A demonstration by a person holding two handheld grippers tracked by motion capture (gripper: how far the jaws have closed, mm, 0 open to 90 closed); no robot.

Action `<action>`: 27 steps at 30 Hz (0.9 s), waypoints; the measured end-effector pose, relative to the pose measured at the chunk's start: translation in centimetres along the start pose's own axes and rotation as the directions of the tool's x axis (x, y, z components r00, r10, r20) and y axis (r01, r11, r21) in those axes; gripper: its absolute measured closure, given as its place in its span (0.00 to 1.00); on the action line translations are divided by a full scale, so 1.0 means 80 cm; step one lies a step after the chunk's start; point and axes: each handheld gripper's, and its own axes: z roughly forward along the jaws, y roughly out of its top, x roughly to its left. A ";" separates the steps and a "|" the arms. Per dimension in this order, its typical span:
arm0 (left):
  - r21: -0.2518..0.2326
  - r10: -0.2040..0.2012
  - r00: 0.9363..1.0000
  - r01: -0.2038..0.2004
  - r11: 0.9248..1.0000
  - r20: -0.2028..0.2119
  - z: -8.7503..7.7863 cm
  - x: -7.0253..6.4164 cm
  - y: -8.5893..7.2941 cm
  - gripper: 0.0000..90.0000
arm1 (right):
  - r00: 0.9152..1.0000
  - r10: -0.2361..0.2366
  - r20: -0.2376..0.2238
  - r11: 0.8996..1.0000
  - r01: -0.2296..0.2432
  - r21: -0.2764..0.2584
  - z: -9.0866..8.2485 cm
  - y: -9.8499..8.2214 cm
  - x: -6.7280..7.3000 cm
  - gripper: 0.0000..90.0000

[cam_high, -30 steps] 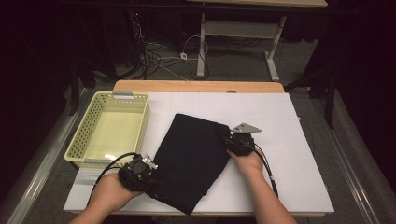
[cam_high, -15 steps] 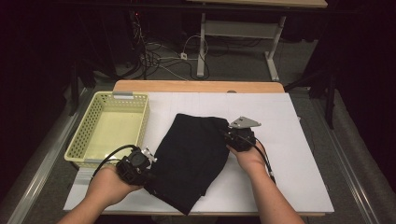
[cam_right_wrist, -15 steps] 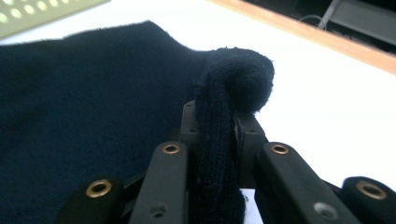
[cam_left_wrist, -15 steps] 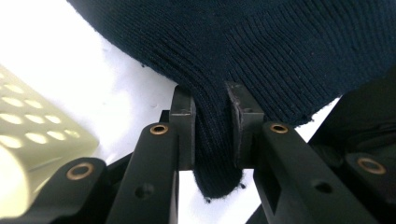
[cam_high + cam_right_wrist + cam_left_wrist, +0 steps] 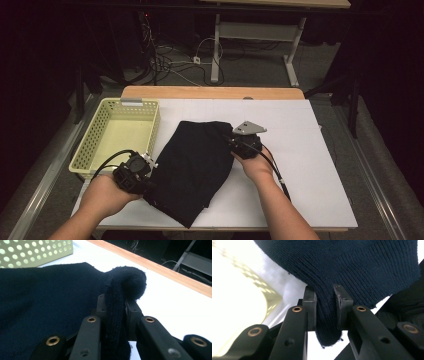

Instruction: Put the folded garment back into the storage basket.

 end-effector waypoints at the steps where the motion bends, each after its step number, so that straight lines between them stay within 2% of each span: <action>1: 0.002 -0.002 1.000 0.002 1.000 0.000 0.000 0.001 0.000 0.82 | 1.000 0.003 0.001 1.000 -0.003 0.001 0.002 0.000 0.001 0.88; 8: 0.037 0.001 1.000 -0.002 0.999 0.006 0.008 0.006 0.001 0.82 | 1.000 0.015 0.016 1.000 -0.016 0.027 0.018 -0.011 0.002 0.88; 14: 0.038 -0.003 1.000 0.002 0.999 0.021 0.008 0.008 0.002 0.82 | 0.999 0.034 0.021 0.998 -0.035 0.043 0.022 -0.020 -0.001 0.88; 18: 0.041 -0.007 0.999 0.006 0.999 0.034 0.006 0.010 0.004 0.82 | 0.999 0.035 0.019 0.999 -0.035 0.027 0.016 -0.015 0.001 0.88; 22: 0.042 -0.015 0.999 0.012 0.999 0.050 -0.003 0.012 0.009 0.82 | 1.000 0.013 0.021 1.000 -0.014 0.015 0.010 -0.005 0.005 0.88; 27: 0.064 -0.008 0.999 0.005 0.998 0.046 -0.014 0.012 0.017 0.82 | 1.000 0.000 0.021 1.000 0.000 -0.004 0.005 0.007 0.011 0.88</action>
